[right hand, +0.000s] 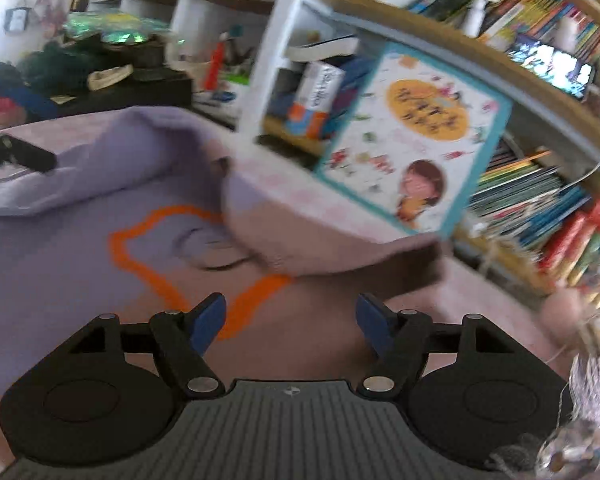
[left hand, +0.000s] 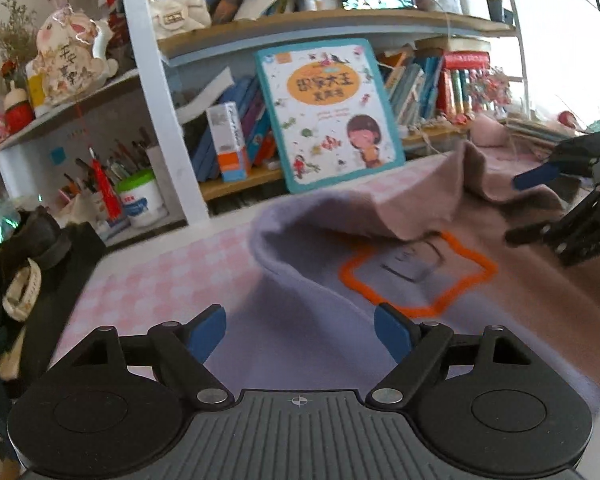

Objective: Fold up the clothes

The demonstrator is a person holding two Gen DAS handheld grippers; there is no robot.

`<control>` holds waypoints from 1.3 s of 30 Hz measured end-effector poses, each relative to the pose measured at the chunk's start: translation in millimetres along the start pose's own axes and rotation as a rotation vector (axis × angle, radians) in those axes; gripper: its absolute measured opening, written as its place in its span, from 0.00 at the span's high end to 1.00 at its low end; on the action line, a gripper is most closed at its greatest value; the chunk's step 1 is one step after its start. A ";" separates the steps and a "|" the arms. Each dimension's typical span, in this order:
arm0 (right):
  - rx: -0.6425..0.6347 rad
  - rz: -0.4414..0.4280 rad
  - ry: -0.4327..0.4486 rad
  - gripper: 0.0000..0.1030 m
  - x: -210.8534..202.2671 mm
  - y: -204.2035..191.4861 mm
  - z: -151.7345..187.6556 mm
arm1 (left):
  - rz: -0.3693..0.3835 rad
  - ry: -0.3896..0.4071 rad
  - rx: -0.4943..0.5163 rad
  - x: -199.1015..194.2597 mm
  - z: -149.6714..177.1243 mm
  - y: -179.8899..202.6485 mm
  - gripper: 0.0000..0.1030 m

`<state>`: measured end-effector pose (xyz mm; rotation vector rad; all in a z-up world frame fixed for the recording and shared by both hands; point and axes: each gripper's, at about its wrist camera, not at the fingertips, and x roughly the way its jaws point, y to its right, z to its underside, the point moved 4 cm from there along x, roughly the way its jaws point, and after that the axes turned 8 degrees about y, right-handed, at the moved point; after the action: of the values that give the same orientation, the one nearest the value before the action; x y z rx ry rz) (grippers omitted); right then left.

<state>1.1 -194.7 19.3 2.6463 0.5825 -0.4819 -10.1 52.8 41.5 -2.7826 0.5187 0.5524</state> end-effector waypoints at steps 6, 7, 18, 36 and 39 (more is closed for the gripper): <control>0.016 0.035 -0.050 0.61 9.2 -21.4 21.7 | 0.034 -0.045 -0.010 -14.5 6.3 22.2 0.23; 0.052 0.035 -0.042 0.61 9.4 -19.1 24.5 | 0.036 -0.053 0.000 -17.4 8.1 25.4 0.27; 0.069 0.056 -0.032 0.59 6.3 -20.5 28.9 | -0.167 -0.050 0.164 -1.1 8.1 -12.0 0.94; 0.167 0.046 -0.051 0.47 8.4 -6.3 32.4 | -0.550 -0.085 -0.261 48.1 -7.3 -255.7 0.71; 0.191 0.043 -0.055 0.45 9.1 -3.8 33.0 | -0.423 -0.079 -0.215 51.7 -7.1 -214.6 0.70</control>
<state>-0.9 -202.9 -14.0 2.8081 0.4829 -0.6237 120.6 229.3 65.0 -2.9284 -0.1584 0.6440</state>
